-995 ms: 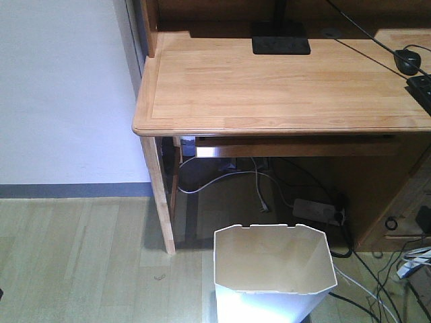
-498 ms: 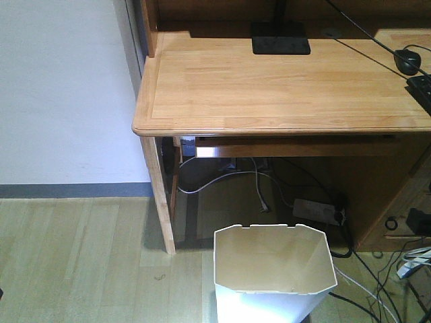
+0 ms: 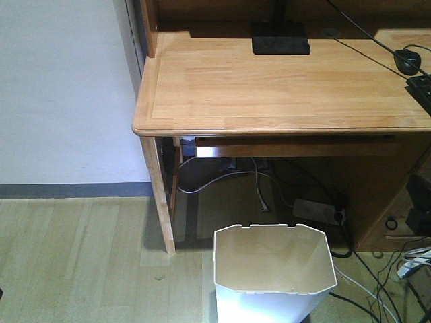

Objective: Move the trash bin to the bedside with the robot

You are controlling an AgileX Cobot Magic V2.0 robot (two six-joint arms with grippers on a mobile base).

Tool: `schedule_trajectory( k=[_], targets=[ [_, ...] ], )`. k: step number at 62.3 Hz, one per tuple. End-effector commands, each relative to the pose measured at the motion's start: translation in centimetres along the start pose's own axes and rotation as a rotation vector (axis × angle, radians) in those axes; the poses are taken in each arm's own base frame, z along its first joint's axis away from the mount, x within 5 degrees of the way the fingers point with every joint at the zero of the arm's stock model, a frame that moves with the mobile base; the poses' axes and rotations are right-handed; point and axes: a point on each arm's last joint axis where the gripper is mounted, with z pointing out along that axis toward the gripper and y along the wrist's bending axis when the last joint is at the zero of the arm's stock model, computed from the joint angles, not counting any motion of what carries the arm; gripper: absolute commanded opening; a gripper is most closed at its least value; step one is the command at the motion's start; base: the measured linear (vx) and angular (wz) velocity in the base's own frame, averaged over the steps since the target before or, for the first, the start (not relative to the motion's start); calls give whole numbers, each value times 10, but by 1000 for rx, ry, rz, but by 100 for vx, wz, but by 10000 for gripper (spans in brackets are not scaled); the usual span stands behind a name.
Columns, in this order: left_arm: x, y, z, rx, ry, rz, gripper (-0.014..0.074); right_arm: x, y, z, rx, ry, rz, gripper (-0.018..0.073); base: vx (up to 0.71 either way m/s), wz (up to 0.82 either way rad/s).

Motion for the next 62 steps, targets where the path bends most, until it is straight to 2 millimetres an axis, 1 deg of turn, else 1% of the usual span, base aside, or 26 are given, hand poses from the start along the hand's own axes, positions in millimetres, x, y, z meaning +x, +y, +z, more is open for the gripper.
schedule_trajectory(
  k=[1,9,15,23,31,34,39,44,49,55,58,62],
  targets=[
    [-1,0,0,4,-65,-7,-6,-20,1,-3,-16,-124,38,568,0,0],
    [-1,0,0,4,-65,-7,-6,-27,2,1,-18,-93,42,566,0,0],
    [-1,0,0,4,-65,-7,-6,-35,2,10,-14,-24,40,566,0,0],
    [-1,0,0,4,-65,-7,-6,-44,3,28,-16,97,67,566,0,0],
    [-1,0,0,4,-65,-7,-6,-50,4,53,-14,238,72,566,0,0],
    [-1,0,0,4,-65,-7,-6,-49,4,66,-12,315,61,566,0,0],
    [-1,0,0,4,-65,-7,-6,-49,5,82,-18,417,19,566,0,0],
    [-1,0,0,4,-65,-7,-6,-43,5,101,-34,519,-17,566,0,0],
    [-1,0,0,4,-65,-7,-6,-37,3,120,-46,589,-2,566,0,0],
    [-1,0,0,4,-65,-7,-6,-24,-8,142,-63,661,45,566,0,0],
    [-1,0,0,4,-65,-7,-6,-14,-15,154,-71,702,90,566,0,0],
    [-1,0,0,4,-65,-7,-6,0,-24,168,-89,741,102,566,0,0]
  ],
)
